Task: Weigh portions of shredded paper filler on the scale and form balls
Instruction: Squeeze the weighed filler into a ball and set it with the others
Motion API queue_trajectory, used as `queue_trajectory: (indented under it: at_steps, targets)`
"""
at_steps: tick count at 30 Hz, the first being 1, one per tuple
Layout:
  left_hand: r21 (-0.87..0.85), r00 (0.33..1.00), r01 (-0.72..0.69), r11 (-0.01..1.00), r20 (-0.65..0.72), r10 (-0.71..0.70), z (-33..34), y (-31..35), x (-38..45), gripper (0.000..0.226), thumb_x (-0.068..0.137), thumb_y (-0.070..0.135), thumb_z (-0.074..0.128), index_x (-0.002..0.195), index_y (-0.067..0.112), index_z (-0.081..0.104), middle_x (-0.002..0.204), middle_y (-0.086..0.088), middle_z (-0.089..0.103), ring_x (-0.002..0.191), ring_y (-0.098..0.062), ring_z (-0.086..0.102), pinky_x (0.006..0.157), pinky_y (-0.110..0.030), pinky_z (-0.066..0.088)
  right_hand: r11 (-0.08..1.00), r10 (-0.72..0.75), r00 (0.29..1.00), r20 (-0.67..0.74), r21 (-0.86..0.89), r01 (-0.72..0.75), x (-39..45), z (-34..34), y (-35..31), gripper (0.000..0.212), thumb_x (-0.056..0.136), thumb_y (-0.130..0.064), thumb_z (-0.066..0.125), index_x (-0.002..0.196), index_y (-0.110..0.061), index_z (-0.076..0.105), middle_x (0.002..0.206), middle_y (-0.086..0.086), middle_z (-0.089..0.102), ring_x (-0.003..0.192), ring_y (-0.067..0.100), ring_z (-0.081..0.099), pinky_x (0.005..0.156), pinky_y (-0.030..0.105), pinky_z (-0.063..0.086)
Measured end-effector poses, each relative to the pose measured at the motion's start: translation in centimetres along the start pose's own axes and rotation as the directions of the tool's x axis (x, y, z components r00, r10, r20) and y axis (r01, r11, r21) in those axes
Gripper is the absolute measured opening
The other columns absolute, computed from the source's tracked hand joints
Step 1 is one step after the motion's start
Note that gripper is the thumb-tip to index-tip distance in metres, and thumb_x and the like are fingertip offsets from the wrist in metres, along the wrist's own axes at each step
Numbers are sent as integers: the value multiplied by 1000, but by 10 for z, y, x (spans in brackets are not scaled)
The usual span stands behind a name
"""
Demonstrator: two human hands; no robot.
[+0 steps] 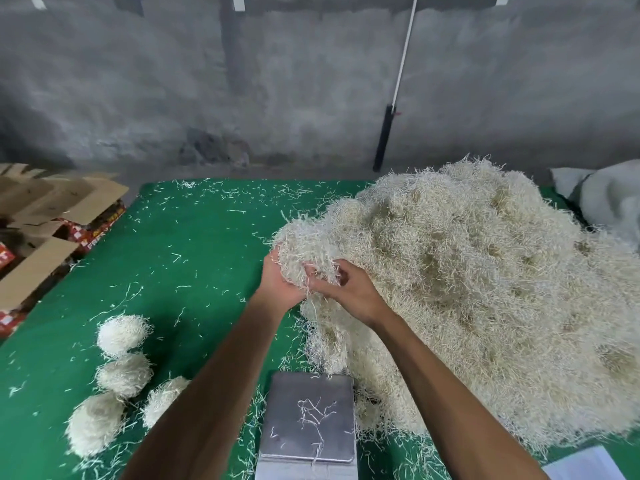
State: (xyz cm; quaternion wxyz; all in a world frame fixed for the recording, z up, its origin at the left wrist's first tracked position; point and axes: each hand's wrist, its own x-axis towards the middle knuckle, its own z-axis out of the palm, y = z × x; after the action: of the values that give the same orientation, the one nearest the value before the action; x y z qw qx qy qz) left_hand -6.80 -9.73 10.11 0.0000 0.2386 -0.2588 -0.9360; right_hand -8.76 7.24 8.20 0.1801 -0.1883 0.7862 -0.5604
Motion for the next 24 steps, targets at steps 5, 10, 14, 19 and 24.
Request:
queue_trajectory:
  at_steps: [5,10,14,19,24]
  targets:
    - [334,986,45,941,-164,11,-29,10,8,45,94,47,60,119,9,62,110,-19,71,91,-32,71,73,-38,57,997,45,998,52,54,-48,9,-12,19,37,95,-38,74,73,-17,53,62,-12,46,51,4,40,57,20,39]
    - [560,982,-108,822,-72,177,-33,-7,8,13,98,27,58,105,18,63,102,-9,68,83,-20,72,72,-34,61,983,170,985,-29,75,-167,22,-13,22,48,94,-36,73,56,-24,45,50,-6,35,41,11,30,46,8,39]
    - [909,889,-320,267,190,417,-33,-21,11,51,84,5,73,126,30,59,102,-16,68,62,-2,66,50,-24,55,938,312,930,-194,215,-270,31,-6,34,51,95,-23,69,53,-25,39,46,-6,32,36,13,25,38,16,26]
    - [845,849,-229,-483,416,326,-28,-28,12,86,86,31,73,155,16,25,157,-9,39,136,-26,48,115,-46,38,904,364,864,-349,354,-238,34,18,34,46,87,-2,55,50,-24,37,43,-11,32,40,11,28,42,17,21]
    - [792,878,-217,-570,414,241,-26,-47,9,85,79,51,67,147,11,36,141,-12,54,120,-26,58,104,-46,48,939,327,857,-398,240,-247,32,17,30,42,87,3,51,53,-19,39,41,-12,34,46,14,31,48,25,22]
